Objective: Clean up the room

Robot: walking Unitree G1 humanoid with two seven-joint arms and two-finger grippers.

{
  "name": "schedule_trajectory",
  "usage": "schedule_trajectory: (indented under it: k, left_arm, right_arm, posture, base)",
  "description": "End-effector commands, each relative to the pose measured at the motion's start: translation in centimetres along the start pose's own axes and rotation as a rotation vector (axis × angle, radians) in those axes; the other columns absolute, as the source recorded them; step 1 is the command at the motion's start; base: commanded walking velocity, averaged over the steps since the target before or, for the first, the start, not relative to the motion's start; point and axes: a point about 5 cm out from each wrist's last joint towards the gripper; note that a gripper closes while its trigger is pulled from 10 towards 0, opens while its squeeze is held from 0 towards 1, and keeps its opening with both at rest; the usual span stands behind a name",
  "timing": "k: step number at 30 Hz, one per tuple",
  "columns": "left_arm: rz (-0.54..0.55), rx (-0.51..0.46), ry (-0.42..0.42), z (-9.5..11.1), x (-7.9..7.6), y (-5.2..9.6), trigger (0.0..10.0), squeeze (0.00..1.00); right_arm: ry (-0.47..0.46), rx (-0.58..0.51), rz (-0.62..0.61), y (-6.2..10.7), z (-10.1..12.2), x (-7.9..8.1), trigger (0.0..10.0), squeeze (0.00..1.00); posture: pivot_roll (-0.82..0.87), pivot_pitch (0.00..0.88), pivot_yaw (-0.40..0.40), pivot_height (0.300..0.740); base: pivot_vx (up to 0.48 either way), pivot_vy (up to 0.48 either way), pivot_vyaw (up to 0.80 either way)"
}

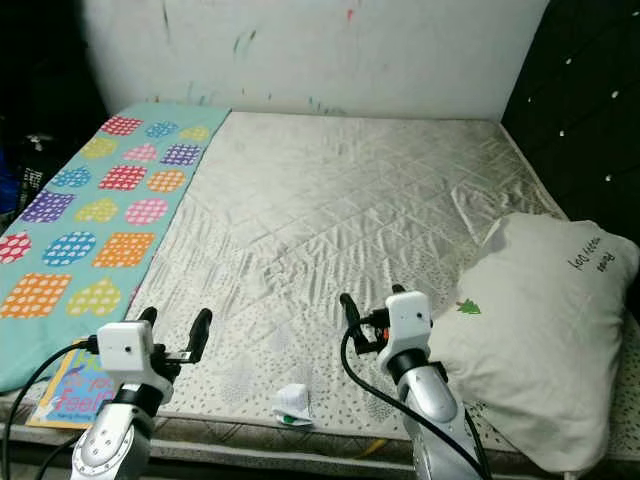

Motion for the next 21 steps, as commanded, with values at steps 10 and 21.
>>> schedule_trajectory:
  k: [10,21]
  left_arm:
    - [0.076,0.064,0.029,0.7,1.3,2.0,10.0,0.0]
    - [-0.034,0.045,-0.058,1.9,1.3,0.6,10.0,0.0]
  right_arm:
    - [-0.025,0.002,0.05,0.6,0.9,-0.1,10.0,0.0]
    - [-0.028,-0.015,0.051,0.0,1.8,-0.1,10.0,0.0]
  posture:
    - [0.08,0.168,-0.044,0.74]
    - [0.1,0.18,-0.054,0.74]
  base:
    - [0.0,0.0,0.0]
    - [0.0,0.0,0.0]
Point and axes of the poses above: a point about 5 cm out from each wrist's last joint towards the gripper, its own y axis pointing back from the gripper into the wrist, its own z axis along the axis of the wrist's last joint, x = y × z, and after that the axes turned 5 degrees about y, right-handed
